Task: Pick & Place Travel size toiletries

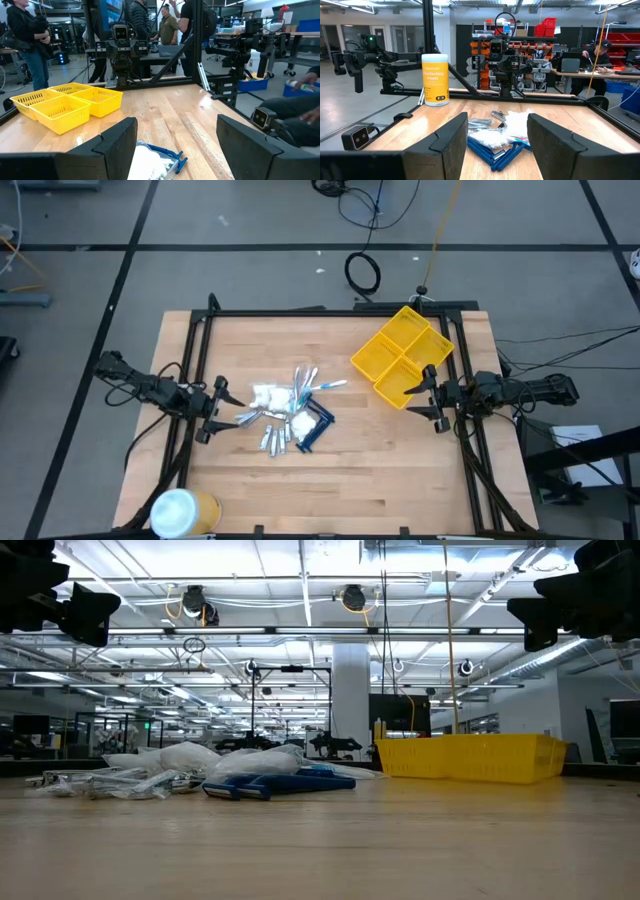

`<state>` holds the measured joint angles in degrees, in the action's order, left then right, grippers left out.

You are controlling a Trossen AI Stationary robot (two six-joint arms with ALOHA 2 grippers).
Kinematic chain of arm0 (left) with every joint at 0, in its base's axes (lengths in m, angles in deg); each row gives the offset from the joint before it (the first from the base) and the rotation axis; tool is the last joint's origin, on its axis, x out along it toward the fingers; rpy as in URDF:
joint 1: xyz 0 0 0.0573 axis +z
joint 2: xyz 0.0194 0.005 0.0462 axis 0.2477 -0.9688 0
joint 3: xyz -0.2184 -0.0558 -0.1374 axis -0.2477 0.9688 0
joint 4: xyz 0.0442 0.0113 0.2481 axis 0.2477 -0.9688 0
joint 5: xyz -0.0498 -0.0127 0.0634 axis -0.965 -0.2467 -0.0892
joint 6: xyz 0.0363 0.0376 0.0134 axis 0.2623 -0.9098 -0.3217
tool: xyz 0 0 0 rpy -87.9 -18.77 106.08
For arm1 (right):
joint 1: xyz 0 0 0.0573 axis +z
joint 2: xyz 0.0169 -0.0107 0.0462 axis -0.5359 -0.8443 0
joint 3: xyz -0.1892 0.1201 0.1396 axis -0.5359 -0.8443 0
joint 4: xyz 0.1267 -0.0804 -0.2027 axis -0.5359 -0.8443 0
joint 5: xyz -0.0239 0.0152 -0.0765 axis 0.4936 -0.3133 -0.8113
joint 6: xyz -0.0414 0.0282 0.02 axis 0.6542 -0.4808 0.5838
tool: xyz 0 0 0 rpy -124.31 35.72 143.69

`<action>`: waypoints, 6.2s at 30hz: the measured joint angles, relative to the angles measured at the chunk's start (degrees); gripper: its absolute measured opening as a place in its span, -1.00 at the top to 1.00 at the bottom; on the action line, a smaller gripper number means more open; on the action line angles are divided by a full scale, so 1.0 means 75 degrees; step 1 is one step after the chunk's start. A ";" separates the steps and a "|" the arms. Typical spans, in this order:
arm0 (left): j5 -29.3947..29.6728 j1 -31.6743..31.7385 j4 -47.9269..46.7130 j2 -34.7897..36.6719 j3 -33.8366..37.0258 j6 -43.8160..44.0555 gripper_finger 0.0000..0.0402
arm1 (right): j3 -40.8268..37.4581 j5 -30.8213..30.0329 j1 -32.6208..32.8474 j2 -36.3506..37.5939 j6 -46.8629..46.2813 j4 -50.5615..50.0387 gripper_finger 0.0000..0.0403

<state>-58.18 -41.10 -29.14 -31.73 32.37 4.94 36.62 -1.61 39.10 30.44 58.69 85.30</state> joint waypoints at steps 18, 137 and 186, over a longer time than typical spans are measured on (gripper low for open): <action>0.0000 0.0000 0.0000 0.0001 0.0000 0.0000 -0.34 | 0.0001 0.0003 0.0001 0.0000 0.0000 0.0001 0.05; 0.0070 0.5487 -0.1389 -1.3050 -0.6169 0.4050 0.95 | -0.0002 0.0002 -0.0002 -0.0010 0.0000 0.0047 0.05; -0.3791 0.5368 0.7279 -1.1114 -0.6167 0.0049 0.97 | -0.0002 -0.0713 0.0001 -0.0010 -0.0363 0.0534 0.05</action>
<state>-86.62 -0.85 25.45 -115.09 -13.88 5.30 36.61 -6.96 39.11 30.36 55.96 89.30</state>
